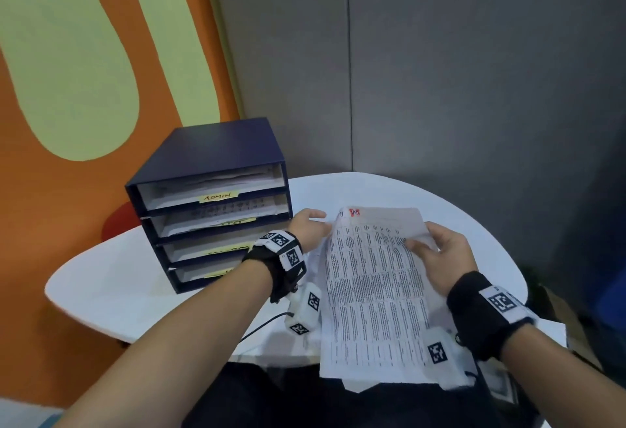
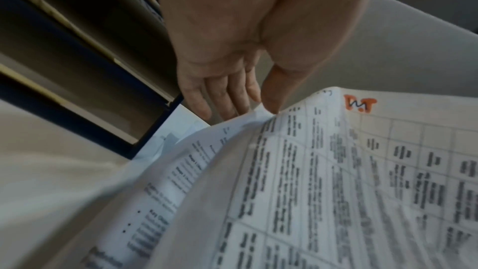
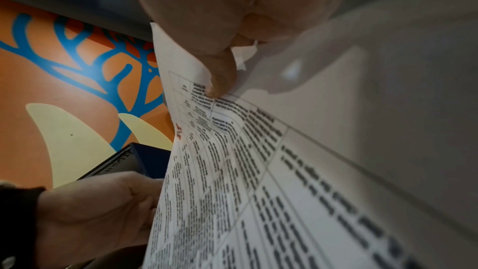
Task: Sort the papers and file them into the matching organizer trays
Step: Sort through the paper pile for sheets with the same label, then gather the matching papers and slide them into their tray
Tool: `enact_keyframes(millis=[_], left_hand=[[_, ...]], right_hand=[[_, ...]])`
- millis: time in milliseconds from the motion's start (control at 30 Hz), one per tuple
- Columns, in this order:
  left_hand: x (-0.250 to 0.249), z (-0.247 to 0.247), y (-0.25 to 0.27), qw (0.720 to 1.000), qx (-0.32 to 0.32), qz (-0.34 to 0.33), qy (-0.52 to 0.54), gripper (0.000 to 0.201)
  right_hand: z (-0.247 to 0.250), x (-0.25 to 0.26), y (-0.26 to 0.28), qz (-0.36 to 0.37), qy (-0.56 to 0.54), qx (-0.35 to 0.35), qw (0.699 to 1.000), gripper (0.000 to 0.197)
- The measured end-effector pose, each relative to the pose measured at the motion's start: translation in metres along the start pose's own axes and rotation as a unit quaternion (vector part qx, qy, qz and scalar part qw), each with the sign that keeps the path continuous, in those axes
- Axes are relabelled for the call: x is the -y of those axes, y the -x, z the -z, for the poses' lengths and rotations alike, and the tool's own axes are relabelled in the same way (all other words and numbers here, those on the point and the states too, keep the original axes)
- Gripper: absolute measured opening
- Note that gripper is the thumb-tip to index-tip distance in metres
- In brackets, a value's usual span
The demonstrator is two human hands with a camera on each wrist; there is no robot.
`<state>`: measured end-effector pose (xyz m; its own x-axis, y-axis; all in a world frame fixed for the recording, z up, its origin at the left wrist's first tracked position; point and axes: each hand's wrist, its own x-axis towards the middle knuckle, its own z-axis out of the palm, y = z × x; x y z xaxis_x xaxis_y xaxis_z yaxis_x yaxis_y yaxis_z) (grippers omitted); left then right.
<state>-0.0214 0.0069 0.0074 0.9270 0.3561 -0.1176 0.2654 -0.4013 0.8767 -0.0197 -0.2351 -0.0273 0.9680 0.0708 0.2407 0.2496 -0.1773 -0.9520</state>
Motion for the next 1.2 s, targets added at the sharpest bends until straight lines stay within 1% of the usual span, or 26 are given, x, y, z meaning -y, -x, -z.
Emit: enact_keyframes(millis=[67,133,233,300,367,400,433,467,533,567,600,633,667,733,767,800,833,900,967,1000,1067,1100,1133,1200], left_hand=[[0.005,0.0,-0.002,0.999,-0.028,0.024,0.027,0.035],[0.01,-0.001,-0.005,0.998,-0.039,0.026,0.03,0.032],[0.012,-0.004,-0.007,0.999,-0.043,-0.012,0.018,0.025],[0.012,-0.005,-0.007,0.996,-0.068,-0.044,0.023,0.02],[0.007,-0.002,-0.004,0.992,-0.087,-0.089,0.037,0.007],[0.003,0.001,-0.001,0.989,-0.09,-0.11,0.049,0.013],[0.0,0.004,0.001,0.985,-0.091,-0.131,0.063,0.017],[-0.003,0.007,0.004,0.983,-0.086,-0.141,0.084,0.019],[-0.008,0.015,0.007,0.979,-0.064,-0.149,0.126,0.022],[-0.009,0.018,0.008,0.977,-0.052,-0.147,0.145,0.025],[-0.01,0.019,0.009,0.976,-0.043,-0.143,0.162,0.027],[-0.011,0.019,0.011,0.973,-0.037,-0.14,0.18,0.027],[-0.012,0.017,0.011,0.971,-0.038,-0.129,0.2,0.029],[-0.014,0.016,0.016,0.96,-0.049,-0.089,0.261,0.037],[-0.012,0.015,0.015,0.956,-0.06,-0.062,0.281,0.037],[-0.009,0.016,0.016,0.955,-0.07,-0.036,0.288,0.036],[-0.003,0.018,0.016,0.958,-0.068,-0.009,0.28,0.037],[0.01,0.023,0.023,0.967,-0.036,0.029,0.25,0.047],[0.026,0.031,0.035,0.976,-0.006,0.054,0.209,0.053],[0.038,0.036,0.039,0.978,0.012,0.068,0.197,0.05],[0.063,0.046,0.052,0.975,0.051,0.096,0.195,0.033],[0.073,0.052,0.059,0.975,0.057,0.11,0.186,0.026],[0.082,0.058,0.067,0.976,0.059,0.113,0.178,0.022],[0.094,0.068,0.071,0.977,0.043,0.122,0.168,0.019]], right_hand=[[0.001,-0.002,-0.002,-0.004,0.001,-0.002,1.0,0.017],[0.002,-0.003,-0.002,-0.008,0.0,-0.003,1.0,0.018],[0.004,0.0,0.0,-0.005,-0.004,-0.001,1.0,0.015],[0.005,0.001,0.002,0.007,0.004,0.0,1.0,0.02],[0.007,-0.002,0.0,0.021,0.035,-0.01,0.999,0.021],[0.007,-0.004,-0.001,0.025,0.055,-0.021,0.998,0.022],[0.007,-0.006,-0.002,0.025,0.07,-0.035,0.997,0.029],[0.006,-0.009,-0.003,0.016,0.076,-0.051,0.996,0.044],[0.003,-0.01,-0.004,-0.013,0.054,-0.064,0.996,0.077],[0.001,-0.009,-0.003,-0.031,0.032,-0.056,0.997,0.088],[0.0,-0.011,-0.003,-0.05,0.007,-0.034,0.998,0.091],[-0.001,-0.012,-0.003,-0.068,-0.015,0.001,0.998,0.089],[-0.003,-0.014,-0.003,-0.088,-0.03,0.042,0.995,0.08],[-0.007,-0.013,-0.001,-0.116,-0.056,0.103,0.986,0.049],[-0.009,-0.011,0.001,-0.125,-0.073,0.109,0.983,0.032],[-0.011,-0.008,0.002,-0.125,-0.091,0.117,0.981,0.021],[-0.012,-0.006,0.003,-0.126,-0.091,0.116,0.981,0.02],[-0.014,-0.007,0.003,-0.126,-0.057,0.117,0.984,0.021],[-0.015,-0.006,0.006,-0.126,-0.031,0.117,0.985,0.013],[-0.015,-0.009,0.007,-0.13,-0.02,0.114,0.985,0.008],[-0.018,-0.009,0.012,-0.133,0.008,0.116,0.984,0.006],[-0.021,-0.005,0.017,-0.128,0.024,0.125,0.984,0.003],[-0.025,-0.003,0.022,-0.127,0.033,0.136,0.982,0.006],[-0.036,-0.006,0.026,-0.148,0.044,0.165,0.974,0.006]])
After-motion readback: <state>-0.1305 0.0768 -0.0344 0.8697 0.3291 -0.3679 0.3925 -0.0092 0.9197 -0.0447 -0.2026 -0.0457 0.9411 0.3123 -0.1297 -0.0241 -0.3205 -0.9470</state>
